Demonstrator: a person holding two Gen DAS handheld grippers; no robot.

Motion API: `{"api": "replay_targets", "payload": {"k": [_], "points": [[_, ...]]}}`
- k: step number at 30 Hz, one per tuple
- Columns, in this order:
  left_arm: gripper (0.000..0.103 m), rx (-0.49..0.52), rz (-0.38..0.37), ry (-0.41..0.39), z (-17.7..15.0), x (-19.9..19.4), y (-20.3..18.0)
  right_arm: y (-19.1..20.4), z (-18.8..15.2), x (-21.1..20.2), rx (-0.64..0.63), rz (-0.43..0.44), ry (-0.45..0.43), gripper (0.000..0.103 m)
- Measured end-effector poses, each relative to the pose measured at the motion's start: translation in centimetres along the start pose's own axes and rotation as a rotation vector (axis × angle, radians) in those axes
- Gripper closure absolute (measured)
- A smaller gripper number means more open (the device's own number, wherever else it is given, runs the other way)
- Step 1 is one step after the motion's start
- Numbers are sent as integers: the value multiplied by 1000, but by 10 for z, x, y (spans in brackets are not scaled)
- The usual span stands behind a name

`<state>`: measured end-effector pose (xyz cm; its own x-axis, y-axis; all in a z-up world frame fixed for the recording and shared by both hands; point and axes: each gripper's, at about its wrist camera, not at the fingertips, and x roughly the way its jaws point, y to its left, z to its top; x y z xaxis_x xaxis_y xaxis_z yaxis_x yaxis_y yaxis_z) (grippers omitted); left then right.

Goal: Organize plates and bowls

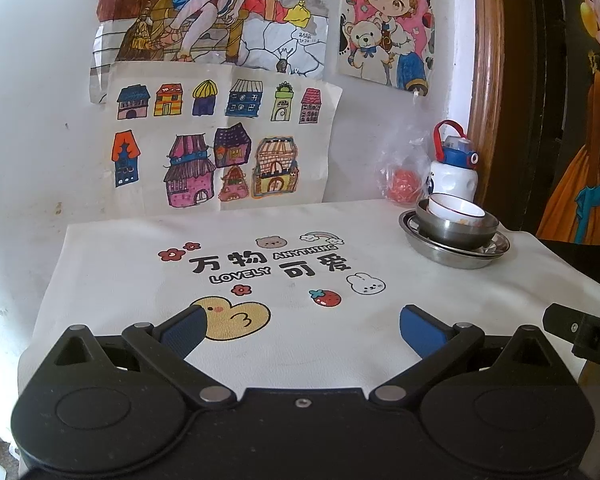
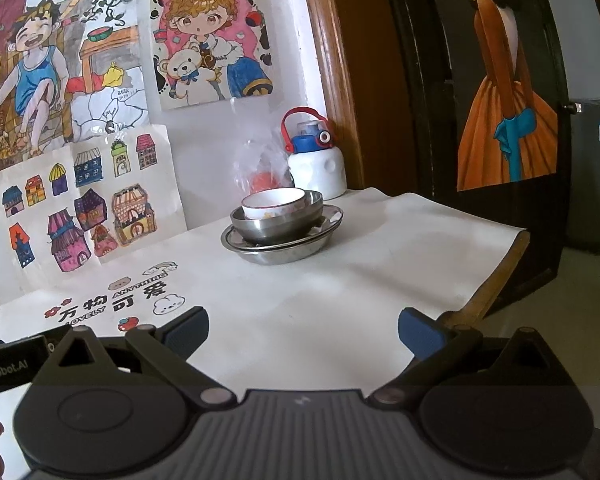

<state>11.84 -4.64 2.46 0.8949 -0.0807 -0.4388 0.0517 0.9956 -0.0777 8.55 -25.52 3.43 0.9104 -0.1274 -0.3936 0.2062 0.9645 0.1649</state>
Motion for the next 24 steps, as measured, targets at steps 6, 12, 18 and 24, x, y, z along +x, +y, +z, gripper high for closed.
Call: {"api": "replay_targets", "payload": {"k": [6,12,18,24], "points": [[1,-1,2,-3,0,0,1,0,0,0,0,-1,0,0],[1,-2,1,-2,0,-1,1,0,0,-2,-4,-1,-2,0],[1,-2,0,-3,0,-1,2,0,0,-3,-6,-1,-2,0],[1,-1,-1,-3,0,-1,2,1,0,-4,-7,0,-2,0]]}}
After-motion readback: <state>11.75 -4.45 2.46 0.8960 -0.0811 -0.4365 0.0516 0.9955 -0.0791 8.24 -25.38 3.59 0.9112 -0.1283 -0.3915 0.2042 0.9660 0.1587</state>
